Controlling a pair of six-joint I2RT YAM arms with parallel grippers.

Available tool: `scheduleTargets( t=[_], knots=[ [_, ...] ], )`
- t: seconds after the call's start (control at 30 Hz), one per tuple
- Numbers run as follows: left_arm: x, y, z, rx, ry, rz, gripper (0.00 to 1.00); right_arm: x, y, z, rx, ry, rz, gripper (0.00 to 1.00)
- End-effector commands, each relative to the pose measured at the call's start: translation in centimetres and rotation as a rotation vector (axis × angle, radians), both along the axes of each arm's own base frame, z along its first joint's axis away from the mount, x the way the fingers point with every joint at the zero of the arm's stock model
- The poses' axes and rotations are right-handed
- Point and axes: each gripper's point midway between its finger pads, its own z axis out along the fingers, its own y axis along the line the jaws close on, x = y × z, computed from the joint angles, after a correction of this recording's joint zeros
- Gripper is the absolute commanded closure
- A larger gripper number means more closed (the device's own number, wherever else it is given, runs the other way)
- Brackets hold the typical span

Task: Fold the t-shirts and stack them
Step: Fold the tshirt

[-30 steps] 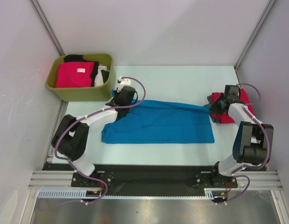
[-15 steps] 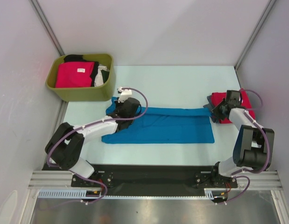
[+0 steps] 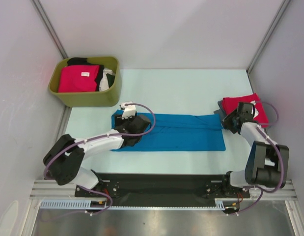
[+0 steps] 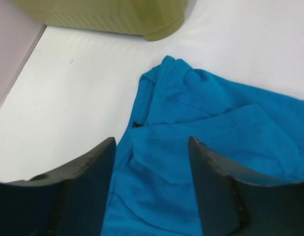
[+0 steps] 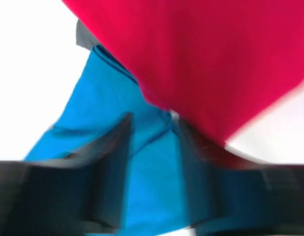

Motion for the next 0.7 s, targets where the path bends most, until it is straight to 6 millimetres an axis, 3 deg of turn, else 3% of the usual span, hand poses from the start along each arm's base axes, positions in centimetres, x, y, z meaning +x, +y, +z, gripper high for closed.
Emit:
scheduleTargets(
  t=[0.0,0.1,0.17,0.3,0.33,0.37,0.43,0.47,0.53,0.57,0.67],
  knots=[
    [-1.3,0.5,3.1,-0.052,-0.129,0.066,0.32,0.4,-1.8,3.5,-0.077,-0.146,-0.089,0.48],
    [-2.1,0.3,4.4,-0.064,-0.149,0.046,0.29,0.1,-1.8,5.0,-0.111,-0.216,-0.085,0.45],
    [-2.0,-0.5,4.8,-0.122,-0.149,-0.002,0.29,0.7,-0.4,7.0,-0.131,-0.302,-0.019,0.46],
    [-1.2,-2.7,5.0,-0.187,-0.099,-0.153,0.28,2.4,4.8,9.3,-0.129,-0.377,0.203,0.51],
    [-0.9,-3.0,4.9,-0.216,-0.085,-0.168,0.28,2.6,7.7,8.6,-0.099,-0.353,0.299,0.53],
    [-0.7,-4.3,4.6,-0.278,-0.048,-0.231,0.28,3.1,9.5,9.4,-0.073,-0.374,0.363,0.54],
    [0.3,-3.8,4.0,-0.332,-0.014,-0.223,0.28,3.5,13.4,9.5,-0.01,-0.384,0.488,0.57],
    [0.6,-4.4,4.0,-0.369,0.008,-0.249,0.28,3.1,16.5,8.3,0.023,-0.352,0.575,0.57],
    [1.4,-3.5,3.4,-0.373,0.027,-0.221,0.29,4.1,20.1,9.8,0.059,-0.414,0.672,0.58],
    [1.8,-3.5,3.6,-0.375,0.028,-0.213,0.28,3.3,23.3,8.6,0.093,-0.383,0.761,0.58],
    [3.0,-2.8,3.0,-0.37,0.055,-0.175,0.29,3.7,28.2,9.7,0.167,-0.427,0.879,0.59]
  ],
)
